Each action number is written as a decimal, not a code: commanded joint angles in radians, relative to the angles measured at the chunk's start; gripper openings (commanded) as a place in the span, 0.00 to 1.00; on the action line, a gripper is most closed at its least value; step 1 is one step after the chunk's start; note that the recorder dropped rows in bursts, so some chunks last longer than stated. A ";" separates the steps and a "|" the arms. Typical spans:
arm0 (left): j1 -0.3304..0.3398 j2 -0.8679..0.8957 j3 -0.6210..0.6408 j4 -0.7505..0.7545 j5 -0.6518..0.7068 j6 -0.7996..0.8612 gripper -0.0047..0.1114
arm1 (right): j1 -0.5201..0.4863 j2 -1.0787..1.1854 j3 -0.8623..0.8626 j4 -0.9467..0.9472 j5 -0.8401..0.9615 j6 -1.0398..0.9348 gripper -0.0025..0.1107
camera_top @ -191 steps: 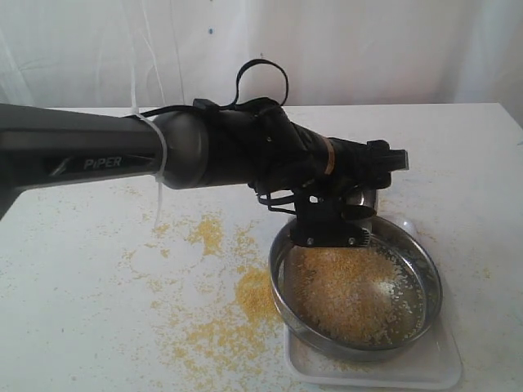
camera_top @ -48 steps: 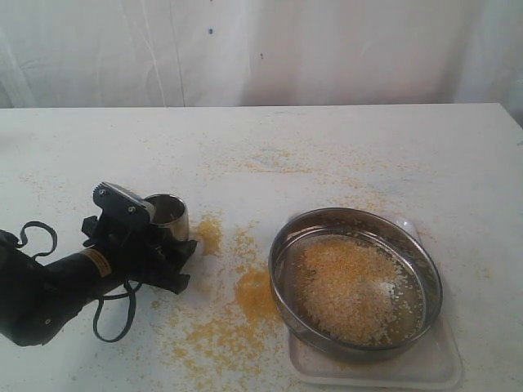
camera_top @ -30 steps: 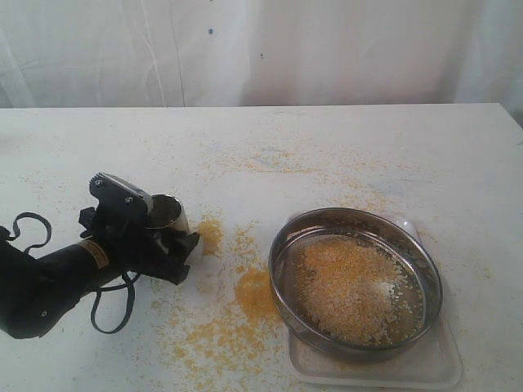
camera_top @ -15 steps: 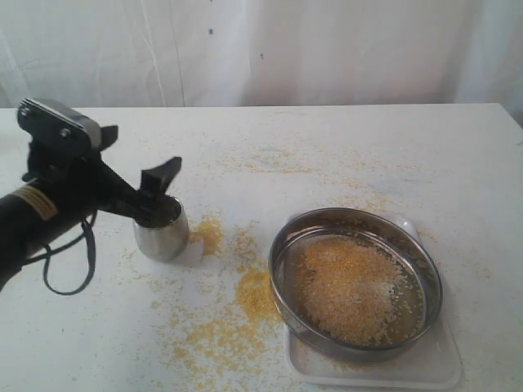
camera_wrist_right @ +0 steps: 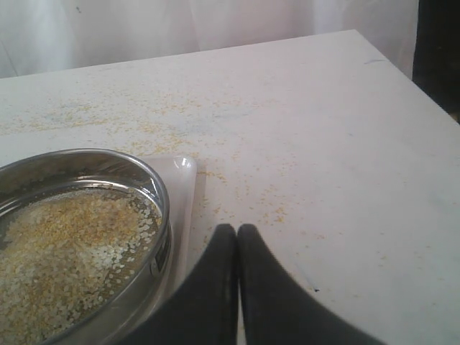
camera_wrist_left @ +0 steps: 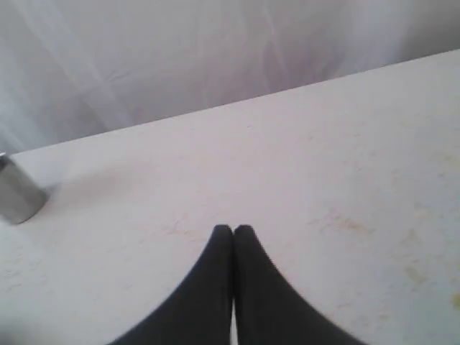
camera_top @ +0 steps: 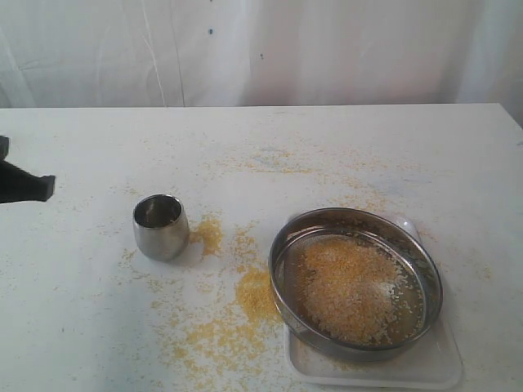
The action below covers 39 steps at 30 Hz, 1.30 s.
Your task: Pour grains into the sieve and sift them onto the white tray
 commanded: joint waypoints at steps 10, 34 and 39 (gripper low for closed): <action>0.286 -0.315 0.226 -0.171 0.195 0.117 0.04 | 0.000 -0.004 0.002 0.000 -0.006 0.001 0.02; 0.285 -0.884 0.288 0.535 0.583 -0.565 0.04 | 0.000 -0.004 0.002 0.000 -0.006 0.001 0.02; 0.275 -0.884 0.299 0.923 0.489 -1.005 0.04 | 0.000 -0.004 0.002 0.000 -0.006 0.001 0.02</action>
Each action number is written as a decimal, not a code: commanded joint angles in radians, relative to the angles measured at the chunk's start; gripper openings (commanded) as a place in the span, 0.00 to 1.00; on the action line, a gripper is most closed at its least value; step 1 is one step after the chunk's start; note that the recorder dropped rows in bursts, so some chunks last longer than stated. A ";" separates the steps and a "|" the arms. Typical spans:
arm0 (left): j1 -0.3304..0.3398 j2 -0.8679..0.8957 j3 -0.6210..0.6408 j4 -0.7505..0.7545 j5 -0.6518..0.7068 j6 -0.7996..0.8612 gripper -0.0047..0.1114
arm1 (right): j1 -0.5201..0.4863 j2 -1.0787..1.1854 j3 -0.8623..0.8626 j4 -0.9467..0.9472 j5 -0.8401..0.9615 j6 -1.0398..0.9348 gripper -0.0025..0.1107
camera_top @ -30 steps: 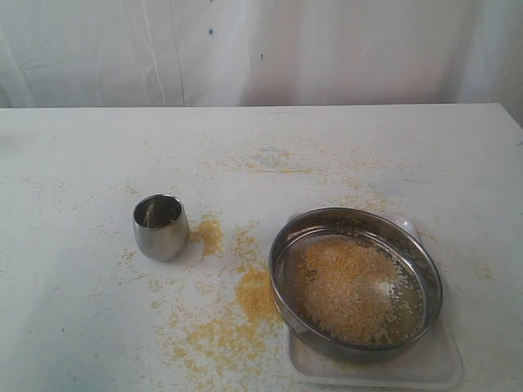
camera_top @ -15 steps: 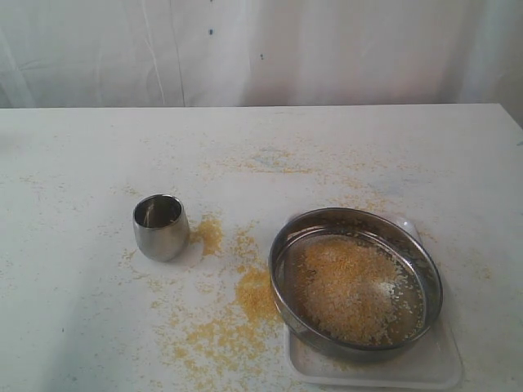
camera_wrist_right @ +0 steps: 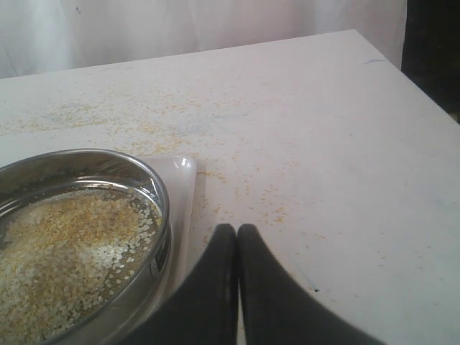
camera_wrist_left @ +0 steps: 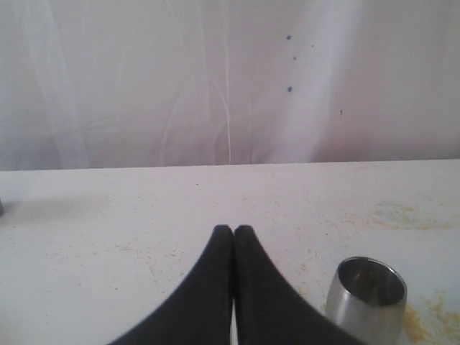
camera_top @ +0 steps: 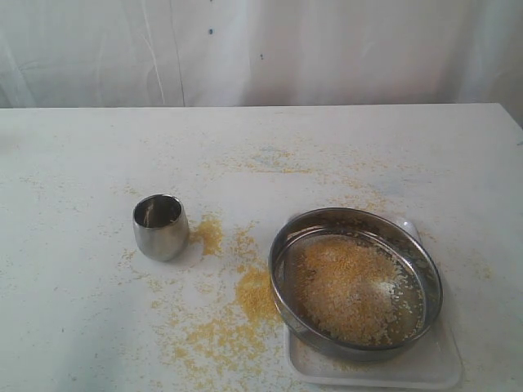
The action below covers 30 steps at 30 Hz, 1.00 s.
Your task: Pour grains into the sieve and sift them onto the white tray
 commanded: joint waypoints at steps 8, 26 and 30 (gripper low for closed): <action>-0.006 -0.007 0.011 0.197 0.023 -0.162 0.04 | 0.000 -0.004 0.002 0.000 -0.006 -0.002 0.02; 0.125 -0.198 0.011 0.245 0.588 -0.507 0.04 | 0.000 -0.004 0.002 0.000 -0.006 -0.002 0.02; 0.125 -0.226 0.013 0.272 0.695 -0.444 0.04 | 0.000 -0.004 0.002 0.000 -0.006 -0.002 0.02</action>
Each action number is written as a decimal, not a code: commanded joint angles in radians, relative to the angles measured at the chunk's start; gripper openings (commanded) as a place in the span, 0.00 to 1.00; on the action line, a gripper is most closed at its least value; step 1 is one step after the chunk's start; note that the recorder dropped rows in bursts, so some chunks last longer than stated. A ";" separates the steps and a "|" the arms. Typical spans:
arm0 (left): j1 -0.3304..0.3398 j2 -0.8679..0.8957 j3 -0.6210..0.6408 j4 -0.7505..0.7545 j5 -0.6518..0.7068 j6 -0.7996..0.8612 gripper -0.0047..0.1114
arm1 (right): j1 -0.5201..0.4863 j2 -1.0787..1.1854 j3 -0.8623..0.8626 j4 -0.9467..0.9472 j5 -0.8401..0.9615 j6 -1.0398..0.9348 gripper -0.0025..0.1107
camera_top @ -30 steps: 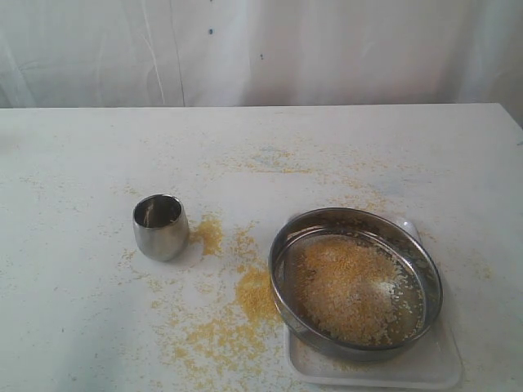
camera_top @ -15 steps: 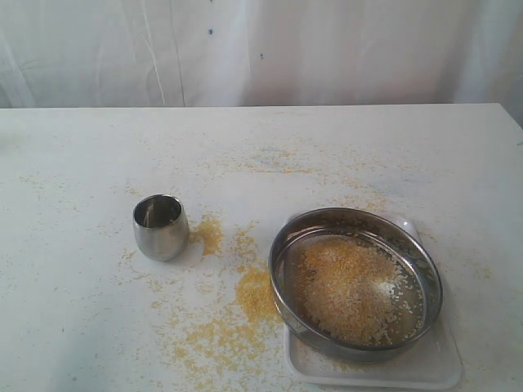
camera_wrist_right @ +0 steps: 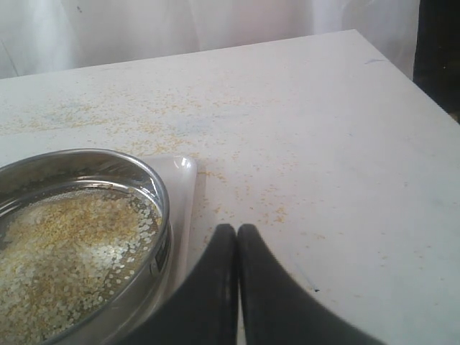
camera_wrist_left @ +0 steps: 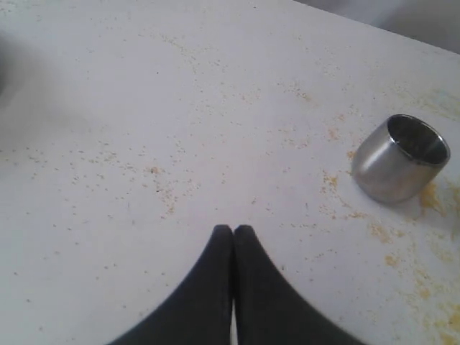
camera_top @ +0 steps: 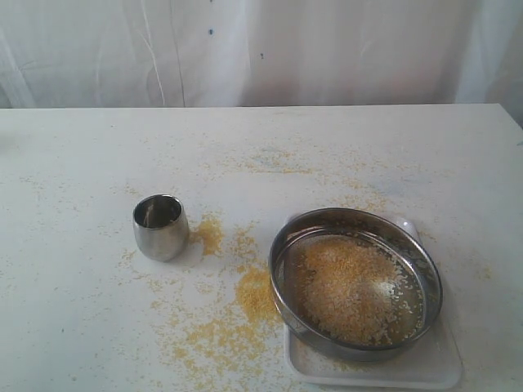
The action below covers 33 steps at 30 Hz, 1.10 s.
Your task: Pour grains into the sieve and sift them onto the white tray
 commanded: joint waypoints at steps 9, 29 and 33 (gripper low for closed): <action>0.003 -0.031 0.079 -0.173 0.081 0.269 0.04 | 0.000 -0.004 0.002 0.000 -0.006 -0.002 0.02; 0.002 -0.054 0.204 0.000 -0.195 0.335 0.04 | 0.000 -0.004 0.002 0.000 -0.006 -0.002 0.02; 0.002 -0.054 0.204 0.000 -0.197 0.335 0.04 | 0.000 -0.004 0.002 0.000 -0.006 -0.002 0.02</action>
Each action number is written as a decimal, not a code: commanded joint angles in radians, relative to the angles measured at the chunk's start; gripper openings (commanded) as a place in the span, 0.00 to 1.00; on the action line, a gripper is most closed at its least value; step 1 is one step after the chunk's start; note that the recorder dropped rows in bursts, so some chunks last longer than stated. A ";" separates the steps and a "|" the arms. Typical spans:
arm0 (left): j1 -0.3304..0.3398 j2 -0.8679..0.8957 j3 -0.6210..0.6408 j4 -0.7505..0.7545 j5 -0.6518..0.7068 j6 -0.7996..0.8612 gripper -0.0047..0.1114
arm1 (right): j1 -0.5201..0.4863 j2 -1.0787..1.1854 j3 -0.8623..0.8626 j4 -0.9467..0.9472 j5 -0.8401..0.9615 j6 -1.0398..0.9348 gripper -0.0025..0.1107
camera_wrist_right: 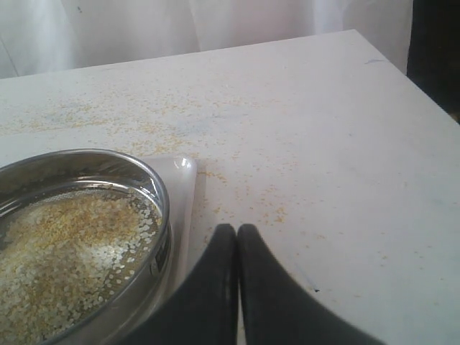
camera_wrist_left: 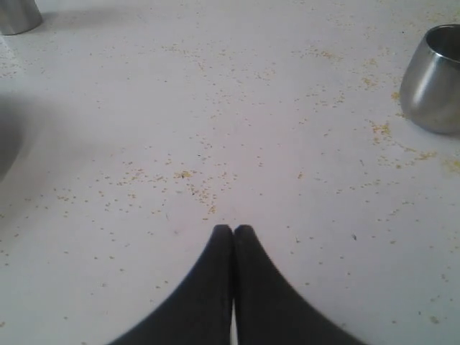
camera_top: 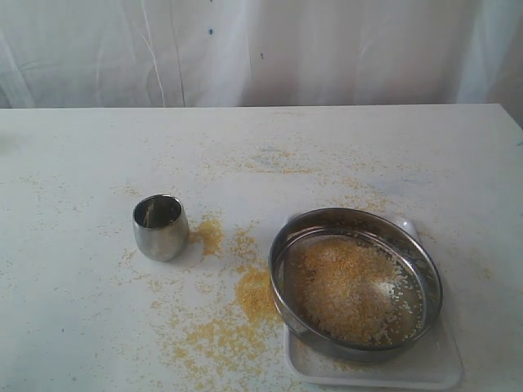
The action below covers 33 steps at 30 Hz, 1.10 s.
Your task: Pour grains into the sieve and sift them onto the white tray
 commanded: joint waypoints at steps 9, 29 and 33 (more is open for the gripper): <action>0.000 -0.004 0.005 -0.012 -0.010 0.010 0.04 | 0.000 -0.004 0.002 -0.003 -0.006 -0.009 0.02; -0.141 -0.004 0.005 -0.012 -0.063 0.010 0.04 | 0.000 0.083 -0.223 -0.103 -0.961 0.398 0.02; -0.141 -0.004 0.005 -0.012 -0.063 0.010 0.04 | 0.000 0.256 -0.280 -0.127 -0.849 0.415 0.02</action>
